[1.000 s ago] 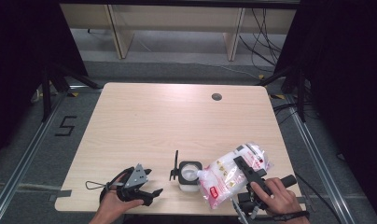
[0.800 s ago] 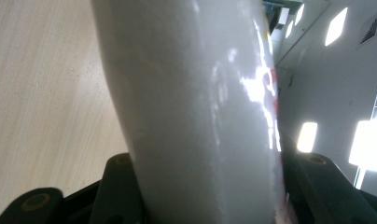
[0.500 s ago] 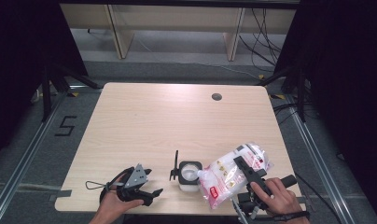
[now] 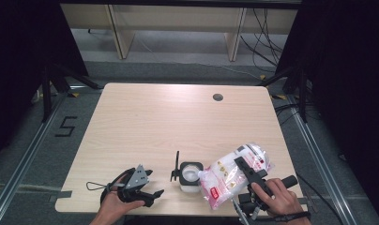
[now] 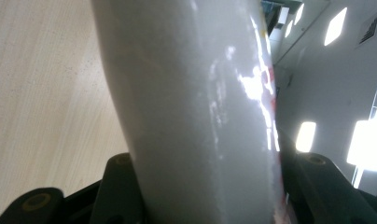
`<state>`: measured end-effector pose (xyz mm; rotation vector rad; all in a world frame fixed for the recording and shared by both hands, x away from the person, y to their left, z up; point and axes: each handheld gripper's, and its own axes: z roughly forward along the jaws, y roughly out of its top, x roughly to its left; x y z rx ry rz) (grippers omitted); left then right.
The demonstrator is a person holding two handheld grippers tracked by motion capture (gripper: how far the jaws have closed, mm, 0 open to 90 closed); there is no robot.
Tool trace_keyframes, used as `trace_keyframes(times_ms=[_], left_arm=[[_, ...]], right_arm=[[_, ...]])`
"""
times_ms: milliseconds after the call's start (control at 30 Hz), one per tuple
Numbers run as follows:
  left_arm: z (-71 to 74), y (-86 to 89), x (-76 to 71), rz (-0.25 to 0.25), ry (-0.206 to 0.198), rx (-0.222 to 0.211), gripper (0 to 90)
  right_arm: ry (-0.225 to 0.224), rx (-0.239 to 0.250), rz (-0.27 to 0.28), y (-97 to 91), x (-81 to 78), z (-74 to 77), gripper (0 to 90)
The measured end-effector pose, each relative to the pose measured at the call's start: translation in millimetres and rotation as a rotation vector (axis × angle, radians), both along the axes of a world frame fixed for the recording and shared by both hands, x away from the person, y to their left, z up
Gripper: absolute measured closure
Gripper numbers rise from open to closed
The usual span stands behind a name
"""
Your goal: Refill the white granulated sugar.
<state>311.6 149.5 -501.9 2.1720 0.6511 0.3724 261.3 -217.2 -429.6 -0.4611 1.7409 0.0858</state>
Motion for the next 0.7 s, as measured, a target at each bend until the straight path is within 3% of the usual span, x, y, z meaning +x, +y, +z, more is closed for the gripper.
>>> trace_keyframes(times_ms=[33, 100, 200, 233, 300, 333, 400, 467, 500, 700], left_arm=[[-0.3, 0.2, 0.5, -0.001, -0.002, 0.002, 20.0], [-0.1, -0.2, -0.3, 0.000, 0.002, -0.006, 20.0], [1.0, 0.8, 1.0, -0.018, -0.020, 0.011, 20.0], [-0.1, -0.3, -0.6, 0.001, 0.002, -0.007, 20.0], [0.0, 0.0, 0.0, 0.000, -0.001, 0.000, 20.0], [-0.3, -0.4, -0.1, -0.001, 0.003, -0.010, 20.0], [1.1, 0.9, 1.1, -0.019, -0.020, 0.011, 20.1], [0.0, -0.1, -0.3, 0.002, 0.001, -0.007, 20.0], [0.0, -0.1, -0.4, 0.003, 0.001, -0.008, 20.0], [0.2, -0.1, -0.6, 0.001, 0.001, -0.009, 20.1]], right_arm=[[-0.003, 0.011, 0.008, -0.2, 0.9, -1.3, 54.7], [-0.032, -0.031, 0.051, 2.2, 2.4, 2.6, 54.7], [-0.037, -0.042, 0.049, 2.5, 2.2, 3.6, 54.8], [-0.031, -0.050, 0.038, 2.9, 1.6, 4.1, 54.8], [-0.015, -0.031, 0.015, 1.9, 0.4, 2.4, 54.8], [-0.024, -0.040, 0.027, 2.6, 1.2, 3.4, 54.8], [-0.028, -0.047, 0.030, 2.9, 1.3, 3.6, 54.8], [-0.026, -0.046, 0.038, 2.7, 1.6, 4.0, 54.9], [-0.024, -0.032, 0.039, 2.0, 1.9, 2.7, 54.9], [-0.031, -0.052, 0.038, 2.9, 1.7, 4.0, 55.0]])
